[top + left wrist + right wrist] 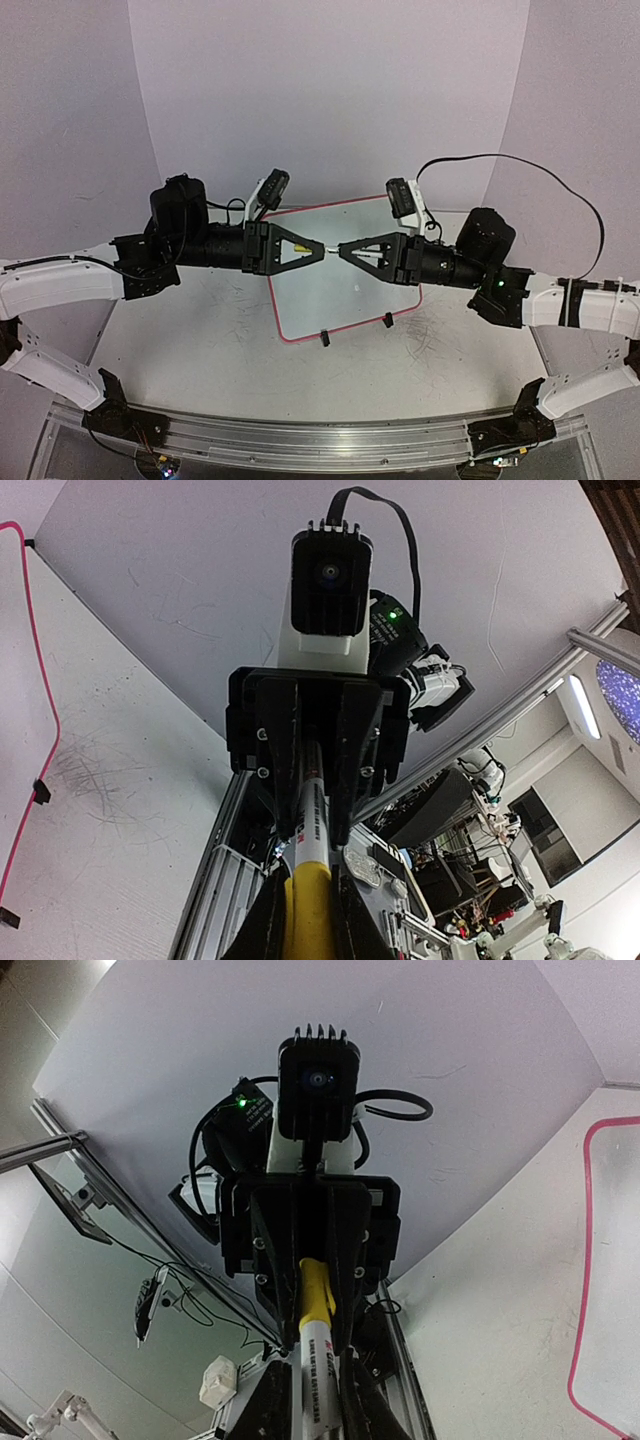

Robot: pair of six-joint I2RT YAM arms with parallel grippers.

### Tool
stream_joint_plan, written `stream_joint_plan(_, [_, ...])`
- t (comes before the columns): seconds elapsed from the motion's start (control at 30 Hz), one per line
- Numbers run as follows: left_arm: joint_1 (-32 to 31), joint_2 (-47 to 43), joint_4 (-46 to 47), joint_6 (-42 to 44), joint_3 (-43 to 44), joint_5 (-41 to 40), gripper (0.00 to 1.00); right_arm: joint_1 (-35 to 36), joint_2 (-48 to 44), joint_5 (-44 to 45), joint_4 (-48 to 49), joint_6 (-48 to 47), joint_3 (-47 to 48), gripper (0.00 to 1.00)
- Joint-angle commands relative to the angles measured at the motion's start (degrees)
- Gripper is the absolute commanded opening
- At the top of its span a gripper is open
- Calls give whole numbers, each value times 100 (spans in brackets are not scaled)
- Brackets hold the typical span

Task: Write a sentence on the whiteboard
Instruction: Open the pen cap from the whiteboard marker, then place the pen cap at the center of the board.

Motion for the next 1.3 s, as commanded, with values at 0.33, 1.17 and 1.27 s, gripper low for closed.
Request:
stream_joint_plan(0.33, [-7, -207, 209, 33, -31, -161, 0, -192, -371, 323, 361, -46, -171, 0])
stream_joint_plan(1.17, [1912, -1195, -3300, -47, -2287, -4278, 0, -1622, -1830, 1917, -2964, -2408, -209, 0])
stream_joint_plan(1.27, [1904, -697, -3097, 86, -2326, -4482, 0, -1622, -1813, 1902, -2972, -2494, -142, 0])
